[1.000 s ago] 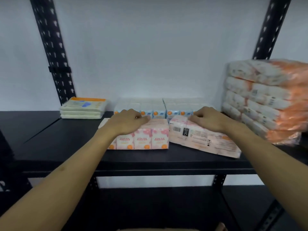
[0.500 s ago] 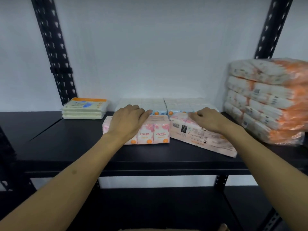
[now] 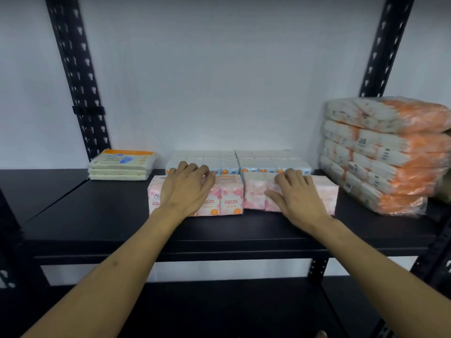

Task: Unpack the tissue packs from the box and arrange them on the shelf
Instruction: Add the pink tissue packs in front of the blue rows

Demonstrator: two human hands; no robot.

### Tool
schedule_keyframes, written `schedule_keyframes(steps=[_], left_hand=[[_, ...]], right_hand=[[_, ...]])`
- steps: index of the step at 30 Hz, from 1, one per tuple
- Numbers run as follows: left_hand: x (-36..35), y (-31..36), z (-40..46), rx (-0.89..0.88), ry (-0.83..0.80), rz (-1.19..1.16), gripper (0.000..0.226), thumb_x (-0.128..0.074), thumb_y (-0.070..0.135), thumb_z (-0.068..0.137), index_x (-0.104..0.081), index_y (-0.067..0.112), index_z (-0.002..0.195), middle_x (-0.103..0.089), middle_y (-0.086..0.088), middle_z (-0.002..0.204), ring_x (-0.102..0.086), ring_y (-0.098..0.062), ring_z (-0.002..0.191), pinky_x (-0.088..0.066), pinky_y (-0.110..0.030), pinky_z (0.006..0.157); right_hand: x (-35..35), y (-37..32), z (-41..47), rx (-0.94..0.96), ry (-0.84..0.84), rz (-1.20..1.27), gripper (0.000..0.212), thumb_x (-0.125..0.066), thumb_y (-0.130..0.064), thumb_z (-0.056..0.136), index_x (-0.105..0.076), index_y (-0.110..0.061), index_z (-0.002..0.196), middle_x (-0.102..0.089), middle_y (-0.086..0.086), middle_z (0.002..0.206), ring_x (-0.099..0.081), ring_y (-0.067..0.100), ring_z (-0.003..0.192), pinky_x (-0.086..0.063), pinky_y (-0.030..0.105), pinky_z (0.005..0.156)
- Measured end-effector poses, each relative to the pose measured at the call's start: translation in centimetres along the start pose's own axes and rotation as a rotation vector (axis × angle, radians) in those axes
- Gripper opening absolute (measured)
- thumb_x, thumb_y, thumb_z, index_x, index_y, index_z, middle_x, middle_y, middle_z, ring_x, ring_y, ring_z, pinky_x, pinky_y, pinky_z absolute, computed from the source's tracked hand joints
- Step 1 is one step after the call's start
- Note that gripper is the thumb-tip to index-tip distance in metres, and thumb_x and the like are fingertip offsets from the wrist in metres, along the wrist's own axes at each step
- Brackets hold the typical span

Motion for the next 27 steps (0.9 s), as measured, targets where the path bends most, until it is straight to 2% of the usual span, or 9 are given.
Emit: schedule_keyframes(steps=[4,7,9,11,14,18,21,24,27], left_hand=[[0.2,0.1,-0.2,0.011,0.023,0.014,0.039,-0.035,0.043,0.105,-0.068,0.023,0.106,-0.071,0.003,0.098,-0.053,-0.022,0.098,-0.040,-0.039,0.081],[0.1,0.0,-0.2,0.021,0.005,0.016,0.038,-0.034,0.041,0.104,-0.067,0.023,0.108,-0.070,0.003,0.101,-0.052,-0.022,0.100,-0.041,-0.039,0.083],[0.1,0.0,-0.2,0.025,-0.005,0.006,0.040,-0.033,0.042,0.103,-0.067,0.023,0.112,-0.070,0.003,0.107,-0.052,-0.022,0.103,-0.042,-0.040,0.086],[0.1,0.0,-0.2,0.025,0.000,0.002,0.045,-0.030,0.044,0.101,-0.068,0.024,0.114,-0.070,0.003,0.109,-0.052,-0.022,0.104,-0.043,-0.040,0.087],[0.1,0.1,-0.4,0.014,0.014,0.008,0.051,-0.026,0.046,0.097,-0.068,0.023,0.113,-0.071,0.002,0.109,-0.053,-0.023,0.103,-0.043,-0.040,0.086],[-0.1,0.0,-0.4,0.024,0.043,-0.006,0.049,-0.029,0.044,0.097,-0.070,0.022,0.111,-0.071,0.001,0.109,-0.053,-0.024,0.103,-0.043,-0.041,0.086],[0.0,-0.1,-0.4,0.037,0.112,-0.047,0.042,-0.039,0.042,0.096,-0.076,0.023,0.107,-0.069,0.000,0.111,-0.053,-0.023,0.106,-0.039,-0.040,0.087],[0.1,-0.2,-0.4,0.061,0.170,-0.073,0.039,-0.045,0.041,0.094,-0.079,0.024,0.101,-0.068,0.002,0.105,-0.054,-0.021,0.103,-0.034,-0.037,0.086],[0.1,-0.3,-0.5,0.069,0.170,-0.091,0.036,-0.048,0.040,0.095,-0.080,0.025,0.103,-0.068,0.002,0.103,-0.056,-0.022,0.101,-0.036,-0.038,0.086]], right_hand=[[1.4,0.0,-0.5,-0.086,-0.026,0.218,0.035,-0.044,-0.054,0.098,-0.053,-0.020,0.100,-0.047,-0.003,0.096,-0.045,0.019,0.088,-0.038,0.037,0.077],[2.6,1.6,2.1,-0.204,-0.101,0.379,0.028,-0.040,-0.047,0.102,-0.053,-0.023,0.106,-0.057,-0.004,0.092,-0.053,0.020,0.089,-0.040,0.039,0.077],[2.3,2.4,3.3,-0.243,-0.118,0.279,0.028,-0.043,-0.042,0.103,-0.054,-0.019,0.114,-0.062,0.000,0.100,-0.056,0.024,0.097,-0.040,0.040,0.083],[1.1,2.8,3.9,-0.282,-0.266,0.172,0.038,-0.034,-0.046,0.104,-0.057,-0.018,0.116,-0.063,0.002,0.109,-0.057,0.026,0.104,-0.037,0.044,0.094],[-0.3,2.4,3.3,-0.321,-0.477,0.122,0.056,-0.017,-0.051,0.104,-0.063,-0.018,0.101,-0.070,0.002,0.101,-0.062,0.024,0.092,-0.036,0.048,0.100],[0.3,2.3,2.5,-0.317,-0.235,0.032,0.057,-0.019,-0.052,0.102,-0.067,-0.021,0.103,-0.070,-0.001,0.091,-0.062,0.024,0.089,-0.039,0.045,0.094],[0.7,2.0,1.3,-0.269,-0.053,0.014,0.054,-0.021,-0.051,0.102,-0.064,-0.020,0.111,-0.067,0.000,0.098,-0.059,0.024,0.095,-0.037,0.044,0.093],[0.7,1.1,-0.2,-0.251,0.097,0.094,0.037,-0.038,-0.045,0.103,-0.060,-0.019,0.115,-0.059,0.004,0.106,-0.052,0.026,0.099,-0.031,0.042,0.097],[0.1,0.7,-1.4,-0.292,0.122,0.217,0.028,-0.055,-0.042,0.097,-0.061,-0.020,0.112,-0.054,0.003,0.109,-0.050,0.026,0.102,-0.025,0.037,0.094]])
Point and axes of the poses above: each hand's wrist, its own z-axis towards the middle knuckle, its own x-axis out of the back of the hand, y = z × x, the point moved 6 cm from there along z, towards the middle knuckle
